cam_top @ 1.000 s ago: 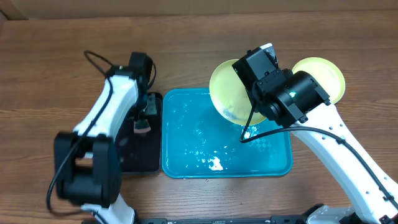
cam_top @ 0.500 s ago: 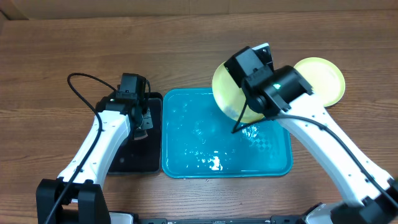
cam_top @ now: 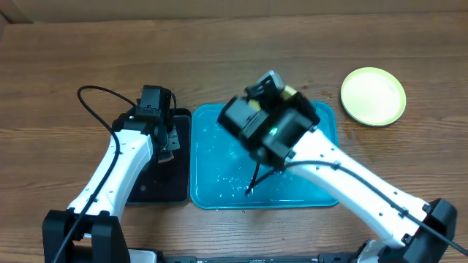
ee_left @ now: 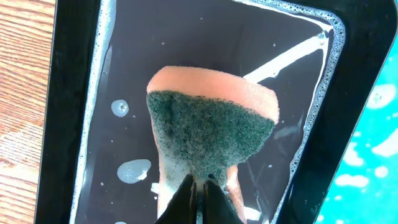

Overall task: Clean dirty plates on tray and stack at the side
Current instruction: 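Carry the second yellow plate right toward the stacked plates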

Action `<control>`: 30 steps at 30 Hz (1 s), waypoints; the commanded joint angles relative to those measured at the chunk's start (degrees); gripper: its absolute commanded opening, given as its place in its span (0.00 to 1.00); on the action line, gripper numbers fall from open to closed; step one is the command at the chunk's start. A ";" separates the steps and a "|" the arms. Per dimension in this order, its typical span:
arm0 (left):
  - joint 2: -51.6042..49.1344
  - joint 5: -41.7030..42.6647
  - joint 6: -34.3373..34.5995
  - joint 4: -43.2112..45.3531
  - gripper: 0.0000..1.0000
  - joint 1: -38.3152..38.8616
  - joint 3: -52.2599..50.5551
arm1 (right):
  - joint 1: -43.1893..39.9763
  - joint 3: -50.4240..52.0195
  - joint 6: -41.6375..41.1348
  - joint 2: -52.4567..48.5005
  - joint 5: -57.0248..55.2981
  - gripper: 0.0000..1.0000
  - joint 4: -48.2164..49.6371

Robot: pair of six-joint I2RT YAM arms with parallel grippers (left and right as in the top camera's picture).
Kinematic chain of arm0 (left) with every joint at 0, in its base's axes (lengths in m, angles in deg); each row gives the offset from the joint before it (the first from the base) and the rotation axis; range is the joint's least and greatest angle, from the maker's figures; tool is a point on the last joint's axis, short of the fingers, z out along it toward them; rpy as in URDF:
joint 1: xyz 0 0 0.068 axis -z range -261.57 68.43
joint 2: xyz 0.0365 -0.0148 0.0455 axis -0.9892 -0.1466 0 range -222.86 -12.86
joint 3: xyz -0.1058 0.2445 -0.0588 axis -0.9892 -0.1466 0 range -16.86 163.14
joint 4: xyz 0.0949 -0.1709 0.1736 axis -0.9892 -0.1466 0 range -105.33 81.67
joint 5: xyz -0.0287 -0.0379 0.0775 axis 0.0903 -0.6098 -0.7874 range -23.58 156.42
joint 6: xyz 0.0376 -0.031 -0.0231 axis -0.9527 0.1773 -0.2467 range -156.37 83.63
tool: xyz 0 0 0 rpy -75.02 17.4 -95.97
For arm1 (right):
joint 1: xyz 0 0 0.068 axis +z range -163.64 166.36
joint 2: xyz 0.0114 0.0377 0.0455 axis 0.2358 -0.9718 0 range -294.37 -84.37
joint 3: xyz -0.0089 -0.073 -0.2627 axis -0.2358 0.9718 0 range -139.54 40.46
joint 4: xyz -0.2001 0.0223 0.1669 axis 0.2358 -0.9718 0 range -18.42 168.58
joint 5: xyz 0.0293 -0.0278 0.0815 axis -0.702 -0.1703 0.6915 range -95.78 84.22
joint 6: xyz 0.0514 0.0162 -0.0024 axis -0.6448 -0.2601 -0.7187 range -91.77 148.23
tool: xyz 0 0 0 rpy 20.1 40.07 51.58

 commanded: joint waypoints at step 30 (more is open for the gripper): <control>0.11 -0.76 1.42 -0.13 0.04 -0.33 -0.09 | 2.01 -0.46 -18.75 0.15 4.02 0.04 -7.69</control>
